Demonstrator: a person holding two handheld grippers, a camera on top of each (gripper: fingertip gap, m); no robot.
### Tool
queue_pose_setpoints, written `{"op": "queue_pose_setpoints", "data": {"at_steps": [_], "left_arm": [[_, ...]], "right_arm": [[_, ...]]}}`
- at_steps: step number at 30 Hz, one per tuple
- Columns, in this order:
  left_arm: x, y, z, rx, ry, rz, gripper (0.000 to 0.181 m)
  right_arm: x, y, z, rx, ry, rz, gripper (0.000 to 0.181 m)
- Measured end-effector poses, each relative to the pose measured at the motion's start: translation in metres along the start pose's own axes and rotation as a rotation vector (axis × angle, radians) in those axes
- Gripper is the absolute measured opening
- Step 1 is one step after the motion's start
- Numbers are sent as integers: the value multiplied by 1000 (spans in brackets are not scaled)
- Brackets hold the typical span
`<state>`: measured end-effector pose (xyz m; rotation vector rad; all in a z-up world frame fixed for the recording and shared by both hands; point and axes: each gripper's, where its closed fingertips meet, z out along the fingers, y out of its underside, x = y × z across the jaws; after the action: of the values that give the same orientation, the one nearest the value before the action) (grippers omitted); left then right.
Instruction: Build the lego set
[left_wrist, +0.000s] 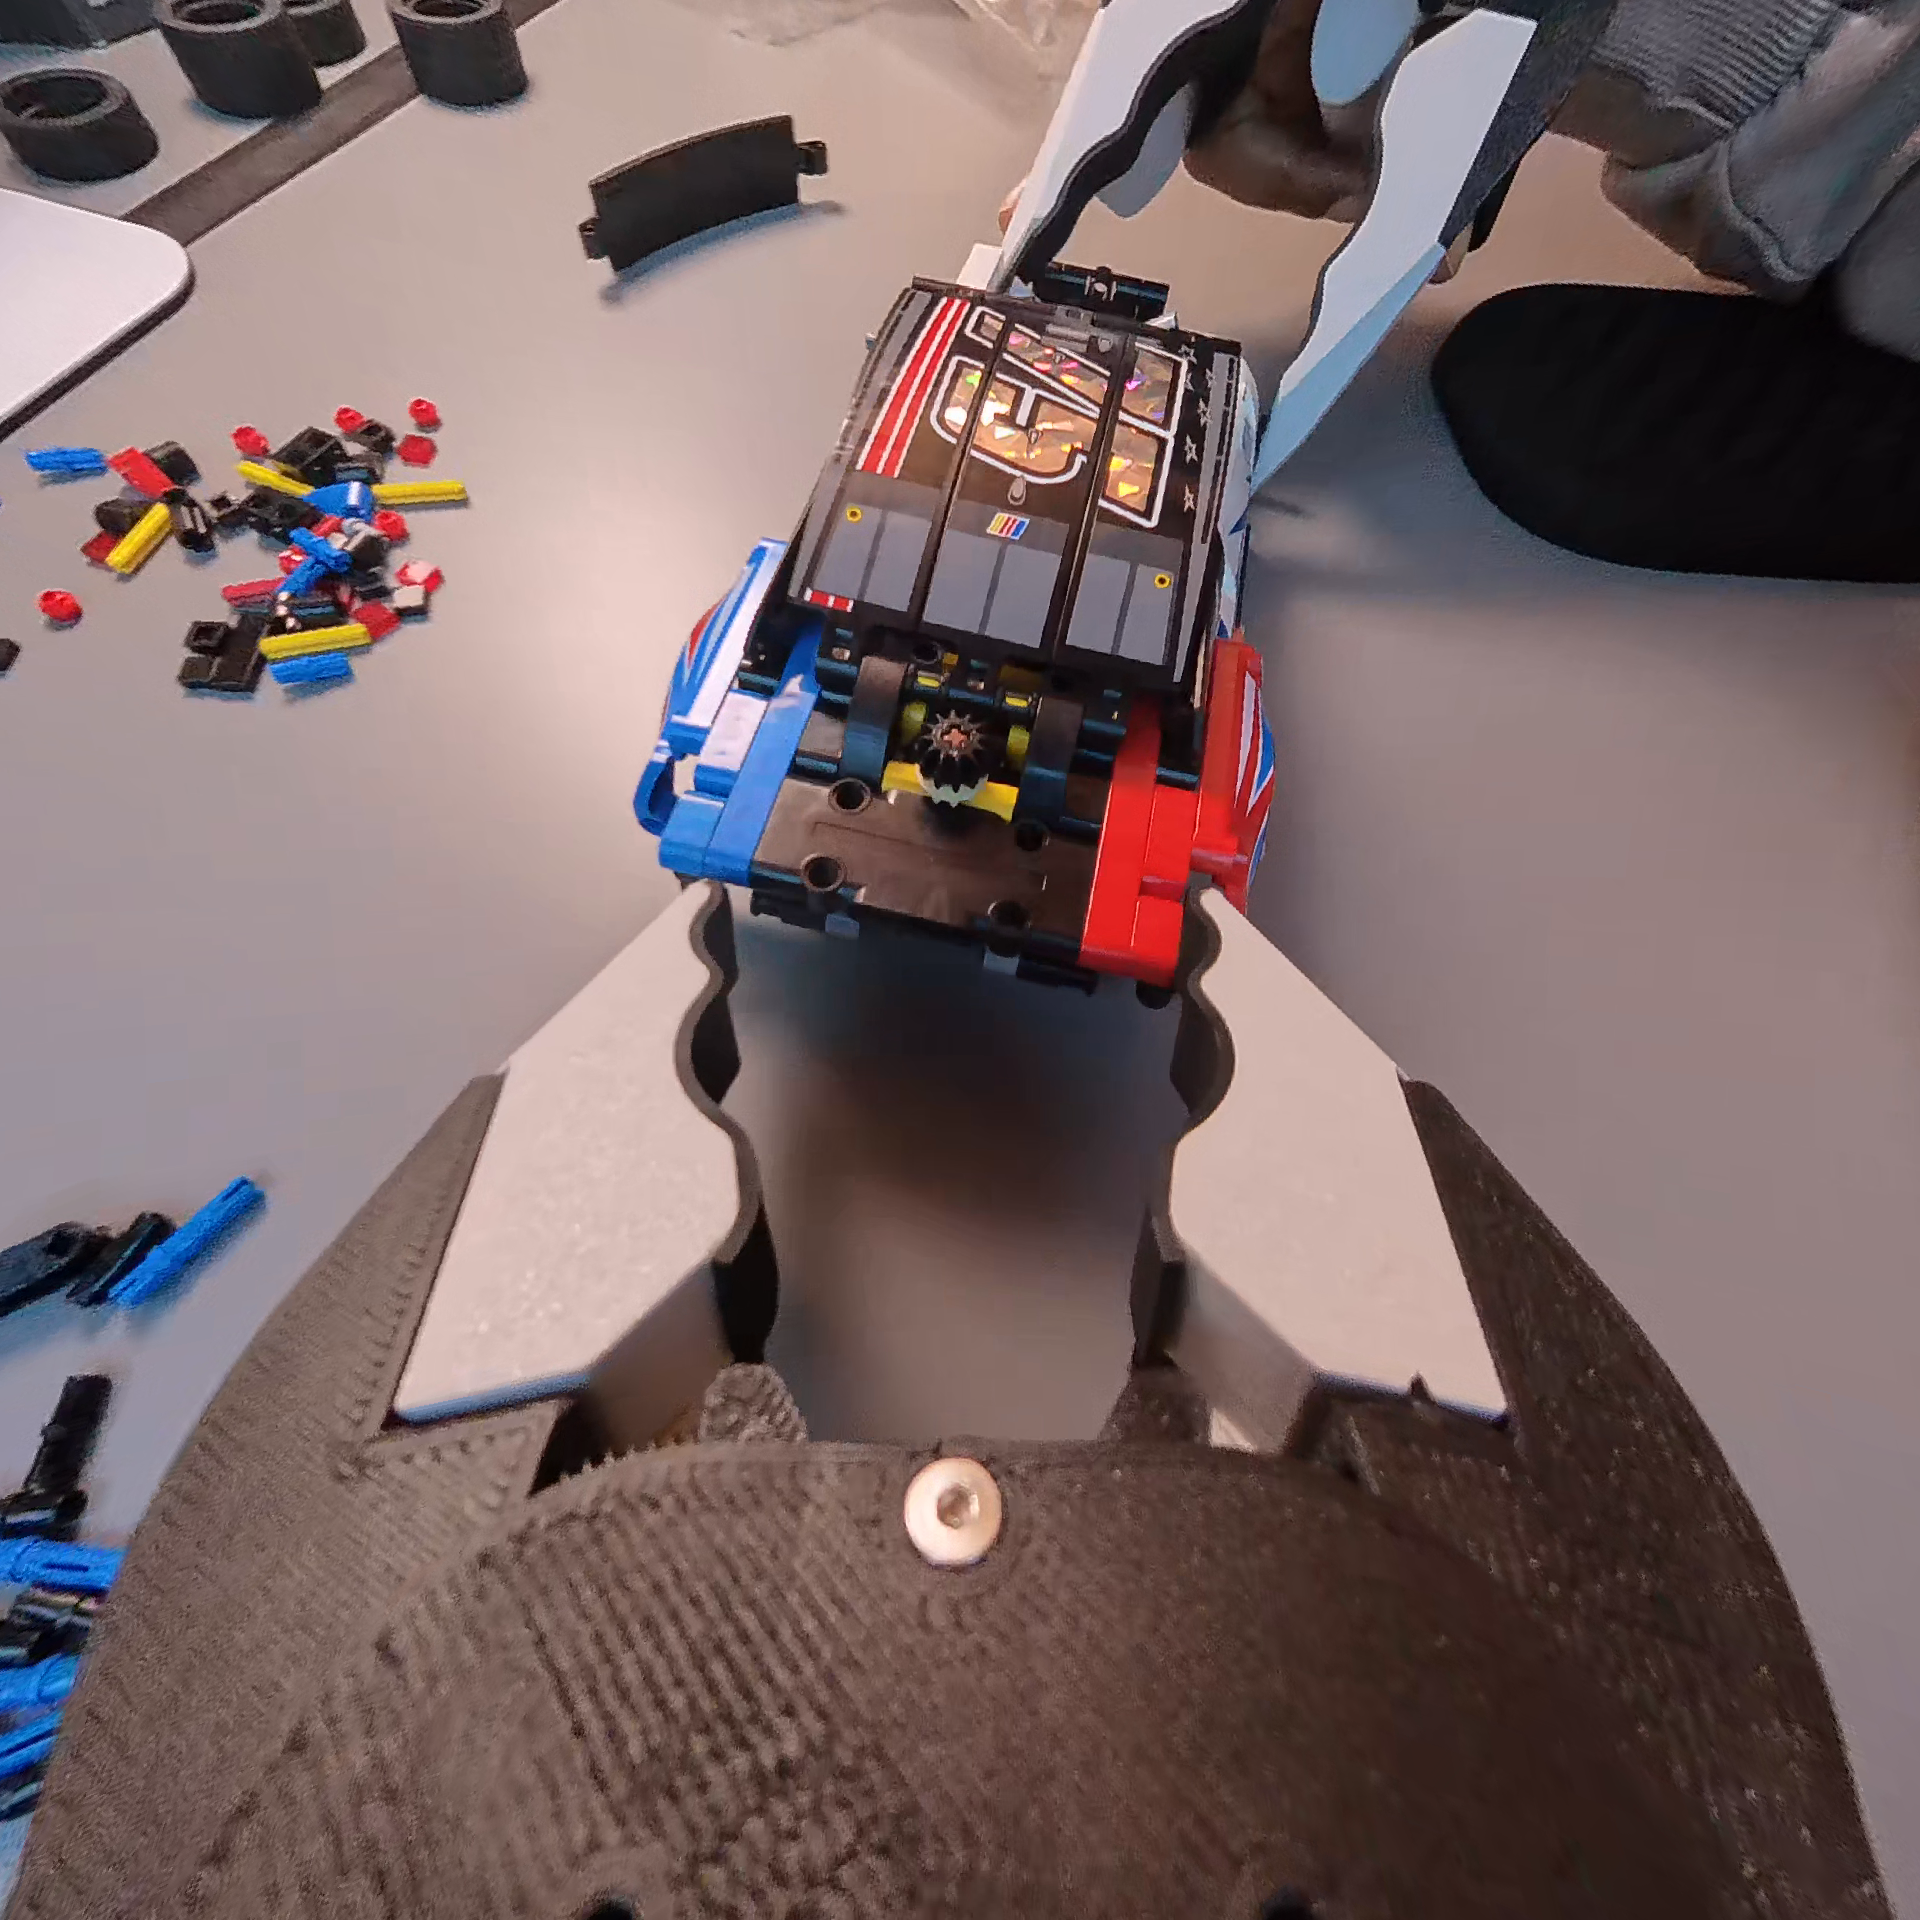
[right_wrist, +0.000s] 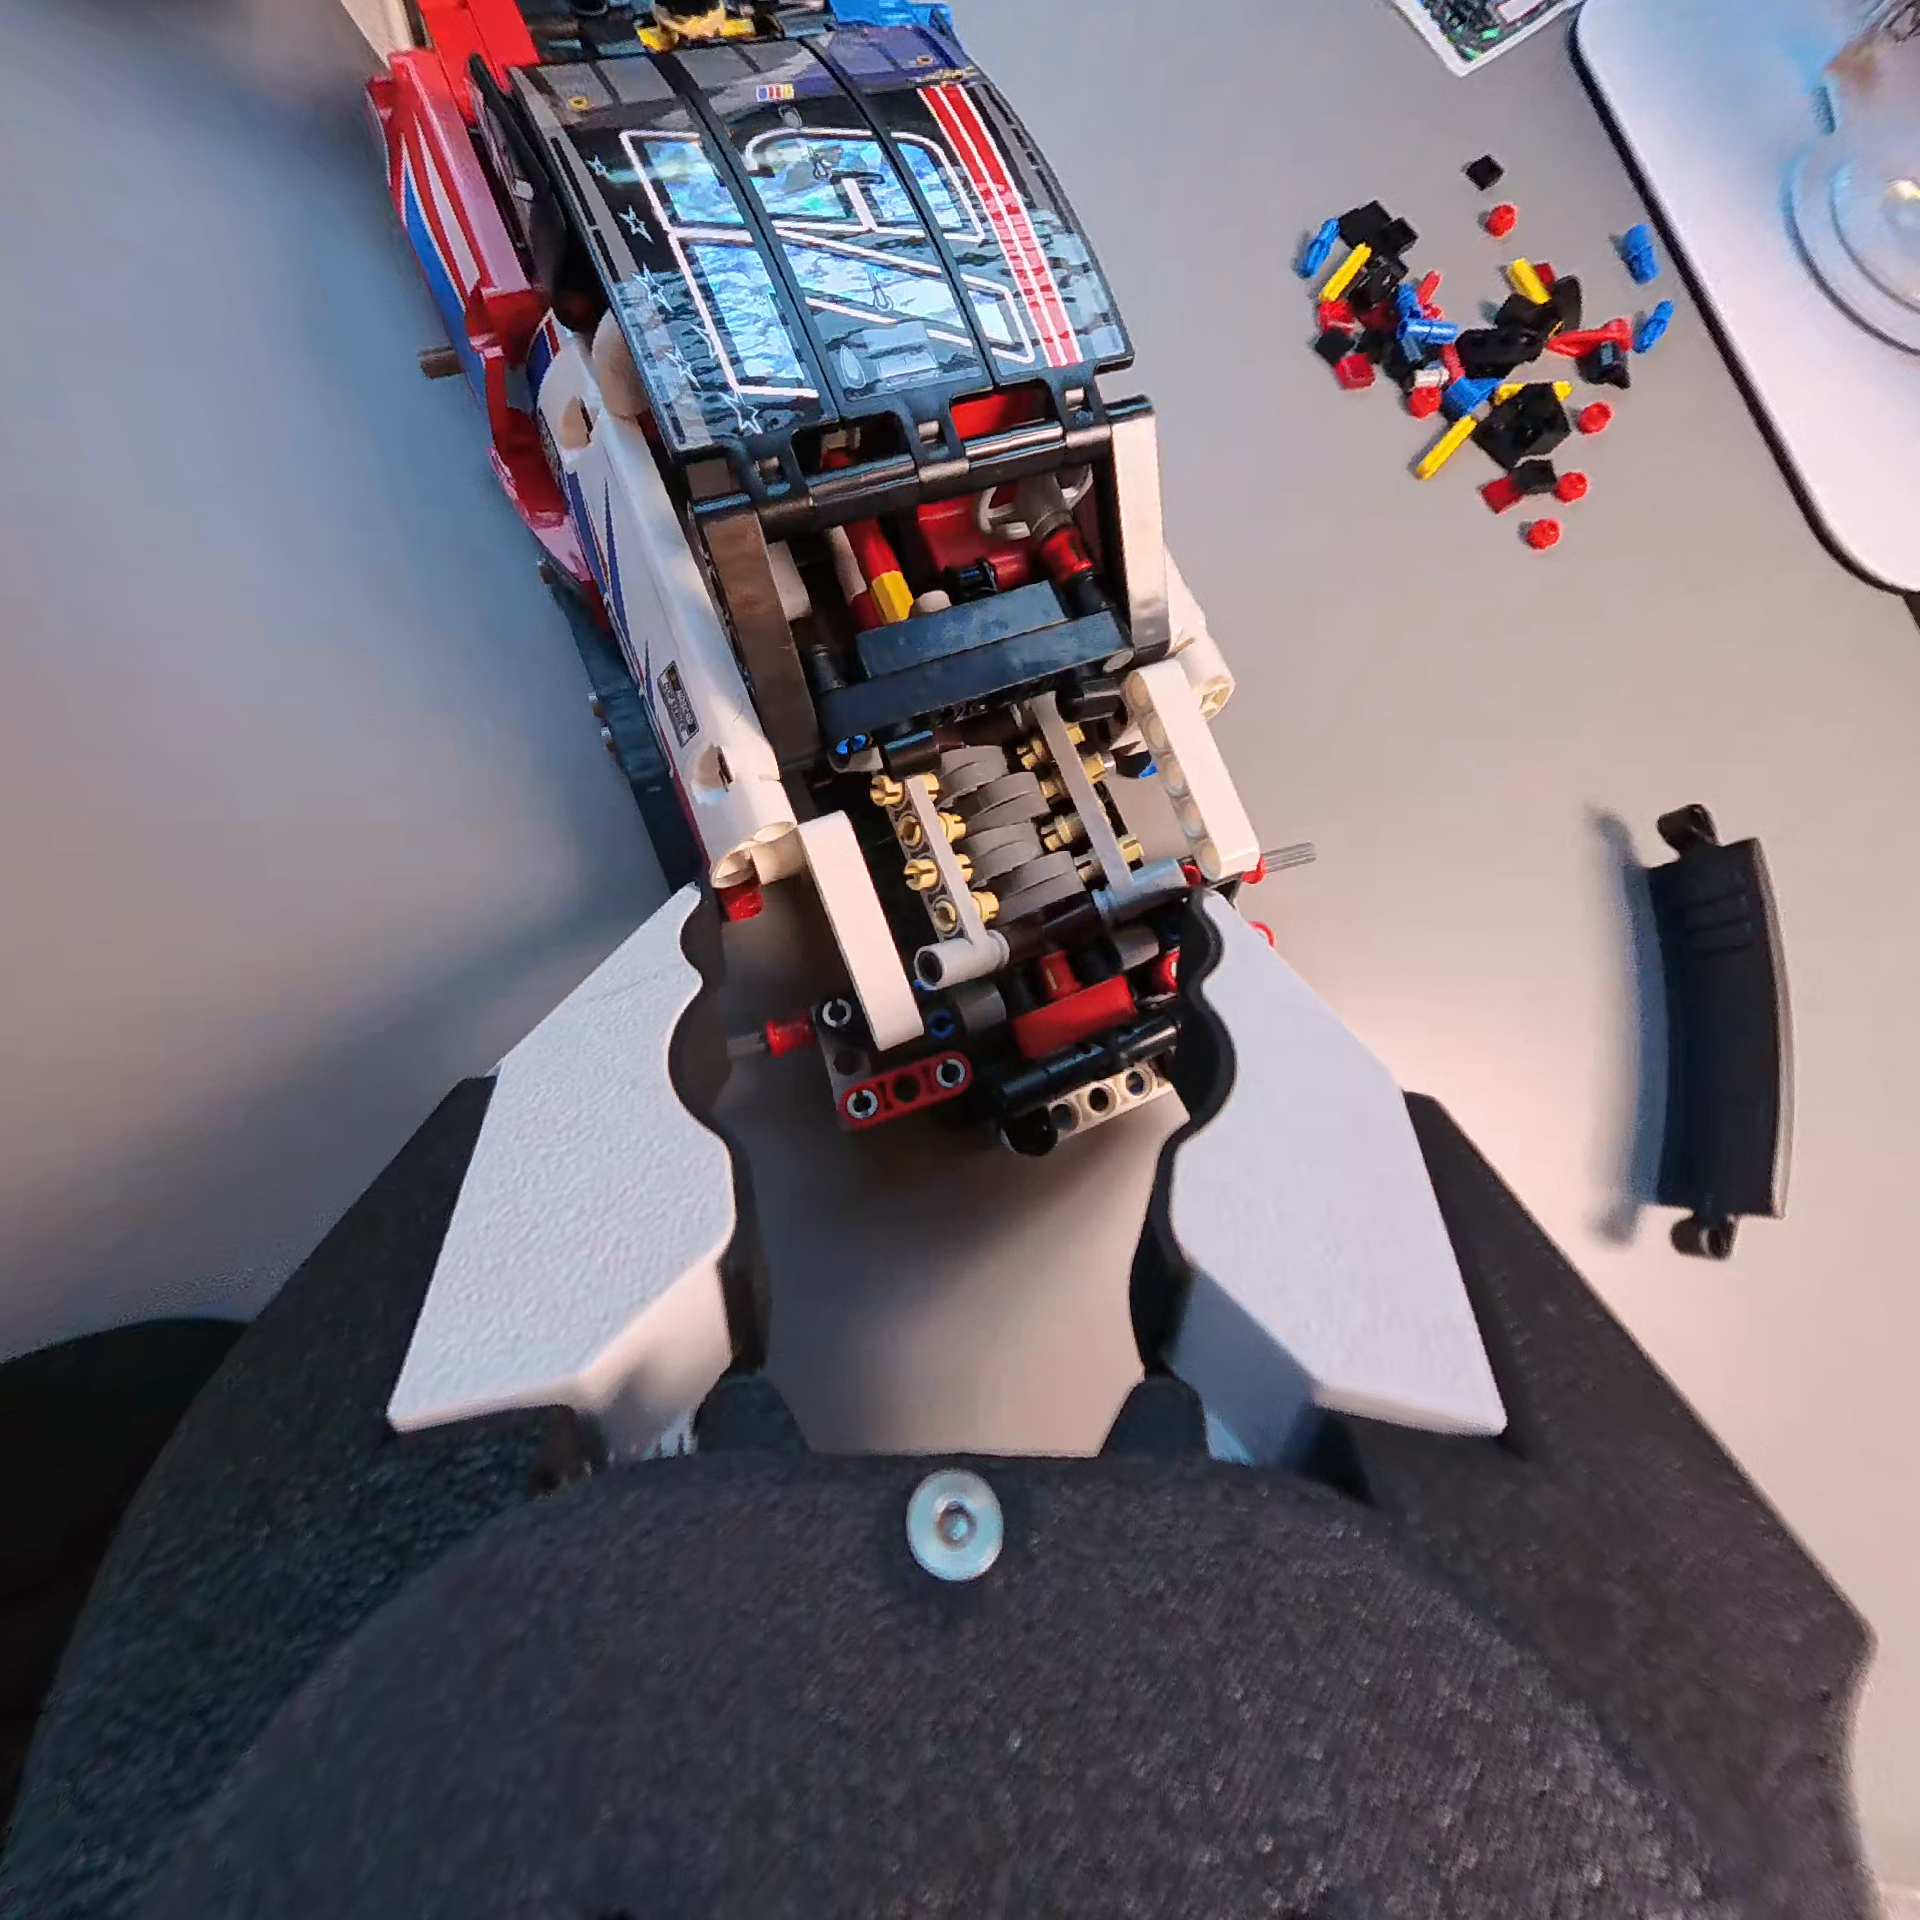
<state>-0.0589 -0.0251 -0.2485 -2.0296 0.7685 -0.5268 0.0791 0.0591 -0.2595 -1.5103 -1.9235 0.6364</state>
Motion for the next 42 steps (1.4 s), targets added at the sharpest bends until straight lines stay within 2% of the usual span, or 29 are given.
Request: {"op": "queue_pose_setpoints", "data": {"at_steps": [3, 5, 9, 12, 15, 17, 18, 21, 24, 27, 30, 42], "left_arm": [[-16, 0, -5, 14, -57, -22, 83], [-28, -5, -12, 40, -98, -35, 84], [-62, -38, -46, 160, -217, -61, 77], [-106, -85, -88, 285, -394, -52, 66], [-157, -156, -139, 450, -608, 12, 44], [-193, -202, -170, 548, -727, 52, 18], [-210, -221, -180, 582, -752, 48, 7], [-271, -256, -195, 604, -832, 21, 0], [-321, -266, -195, 601, -877, -37, 0], [-346, -270, -187, 638, -835, -111, 0], [-357, -274, -181, 670, -791, -150, 0], [-368, -276, -170, 618, -845, -60, 0]], "right_arm": [[13, -7, 7, 37, 64, 23, 80], [12, -16, 6, 85, 85, 40, 85], [6, -47, -18, 244, 189, 76, 89], [2, -70, -33, 395, 258, 194, 82], [3, -80, -43, 539, 318, 303, 67], [15, -74, -49, 590, 417, 296, 48], [20, -70, -52, 609, 473, 261, 43], [31, -62, -64, 606, 595, 199, 39], [39, -55, -69, 619, 621, 230, 31], [47, -51, -76, 635, 645, 252, 26], [53, -44, -76, 630, 643, 292, 24], [53, -42, -64, 588, 606, 288, 17]]}}
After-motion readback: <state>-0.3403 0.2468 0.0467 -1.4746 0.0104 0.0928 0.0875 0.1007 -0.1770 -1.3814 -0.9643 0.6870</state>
